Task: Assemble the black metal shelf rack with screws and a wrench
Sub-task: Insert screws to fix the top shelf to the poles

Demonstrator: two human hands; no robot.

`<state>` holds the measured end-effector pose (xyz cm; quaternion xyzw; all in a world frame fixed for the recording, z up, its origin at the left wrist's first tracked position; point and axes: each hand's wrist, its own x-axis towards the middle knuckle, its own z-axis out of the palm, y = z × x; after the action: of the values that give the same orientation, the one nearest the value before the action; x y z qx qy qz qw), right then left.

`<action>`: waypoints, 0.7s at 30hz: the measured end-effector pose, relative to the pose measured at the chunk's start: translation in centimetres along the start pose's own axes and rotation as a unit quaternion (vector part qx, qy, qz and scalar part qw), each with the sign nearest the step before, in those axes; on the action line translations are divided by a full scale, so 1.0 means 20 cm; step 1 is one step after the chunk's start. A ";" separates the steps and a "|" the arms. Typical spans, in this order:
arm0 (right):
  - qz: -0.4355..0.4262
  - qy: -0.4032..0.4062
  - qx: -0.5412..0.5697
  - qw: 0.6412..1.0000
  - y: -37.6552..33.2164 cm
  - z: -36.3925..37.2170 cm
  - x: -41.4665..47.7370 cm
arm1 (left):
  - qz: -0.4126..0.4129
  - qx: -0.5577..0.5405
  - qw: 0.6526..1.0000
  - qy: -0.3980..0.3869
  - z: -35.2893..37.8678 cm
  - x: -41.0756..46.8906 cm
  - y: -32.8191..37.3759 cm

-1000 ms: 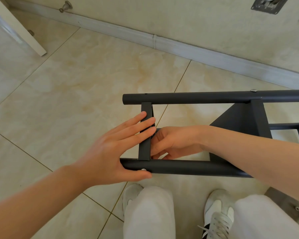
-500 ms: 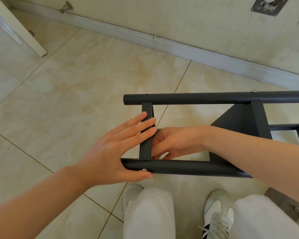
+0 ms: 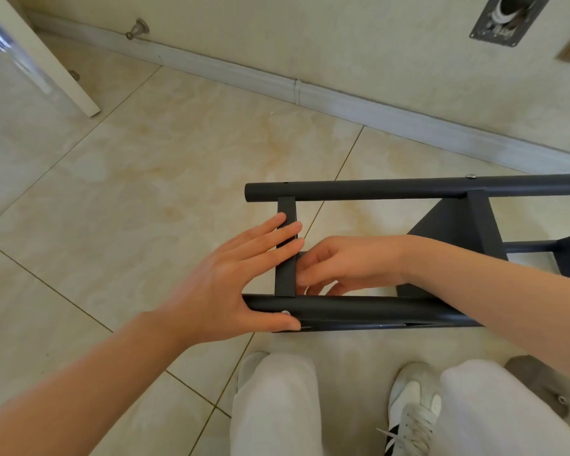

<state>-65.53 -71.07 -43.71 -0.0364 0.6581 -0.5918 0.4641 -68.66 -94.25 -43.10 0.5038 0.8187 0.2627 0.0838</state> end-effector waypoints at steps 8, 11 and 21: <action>0.000 0.093 -0.143 0.985 -0.03 0.06 -0.28 | -0.102 -0.077 0.991 0.041 0.04 -0.06 0.10; -0.004 0.132 -0.214 0.968 -0.03 0.08 -0.36 | -0.232 -0.202 0.943 0.123 0.10 -0.09 0.17; -0.009 0.262 -0.344 0.902 -0.03 0.13 -0.47 | -0.470 -0.518 0.698 0.153 0.24 0.05 0.35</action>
<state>-58.86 -67.55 -37.47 -0.0435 0.9180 -0.3213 0.2282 -61.82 -89.20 -43.54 -0.1167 0.6851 0.6450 0.3177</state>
